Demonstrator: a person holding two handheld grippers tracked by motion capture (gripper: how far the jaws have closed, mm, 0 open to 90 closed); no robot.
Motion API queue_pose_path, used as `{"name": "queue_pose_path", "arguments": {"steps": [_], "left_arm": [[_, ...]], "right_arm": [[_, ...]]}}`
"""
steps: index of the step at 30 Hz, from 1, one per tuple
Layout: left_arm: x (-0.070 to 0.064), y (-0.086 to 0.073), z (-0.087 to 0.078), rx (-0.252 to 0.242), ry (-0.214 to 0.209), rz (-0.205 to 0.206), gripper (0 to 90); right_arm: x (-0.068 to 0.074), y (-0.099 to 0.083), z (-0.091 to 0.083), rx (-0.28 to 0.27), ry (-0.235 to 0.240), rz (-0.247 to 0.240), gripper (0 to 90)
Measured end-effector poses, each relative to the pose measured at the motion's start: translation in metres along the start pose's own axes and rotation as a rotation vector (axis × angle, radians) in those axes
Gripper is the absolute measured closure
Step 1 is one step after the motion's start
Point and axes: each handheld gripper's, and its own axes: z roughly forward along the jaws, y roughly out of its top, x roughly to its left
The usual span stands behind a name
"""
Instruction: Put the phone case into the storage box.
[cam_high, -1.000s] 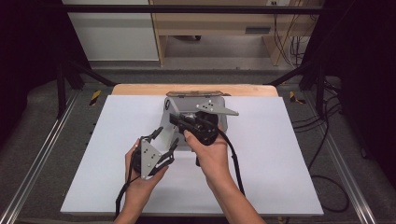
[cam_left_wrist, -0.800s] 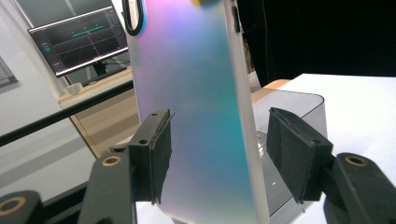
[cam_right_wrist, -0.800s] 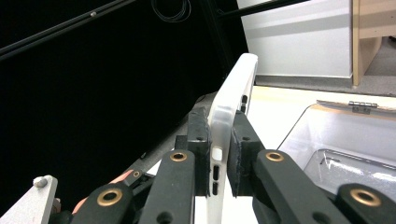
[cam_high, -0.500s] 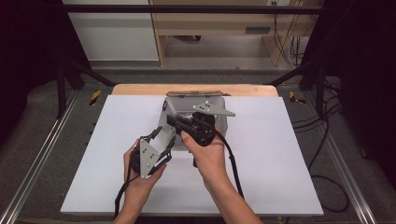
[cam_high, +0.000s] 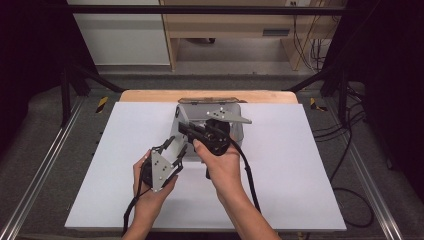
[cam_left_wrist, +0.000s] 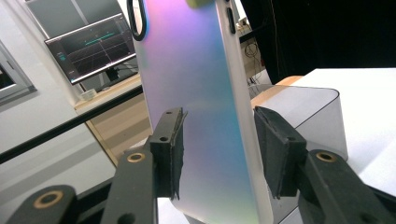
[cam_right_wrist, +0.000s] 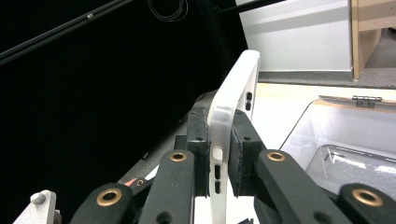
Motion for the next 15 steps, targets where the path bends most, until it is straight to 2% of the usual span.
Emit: {"name": "queue_pose_path", "arguments": {"steps": [6, 15], "left_arm": [[-0.0008, -0.0009, -0.0028, -0.005, 0.014, 0.023, 60.2], [-0.0014, -0.0038, -0.0074, -0.021, 0.032, 0.036, 68.4]], "right_arm": [[-0.0010, 0.0010, 0.0003, 0.006, -0.008, 0.006, 80.5], [-0.0013, 0.0024, 0.0020, 0.025, -0.018, 0.008, 77.5]]}}
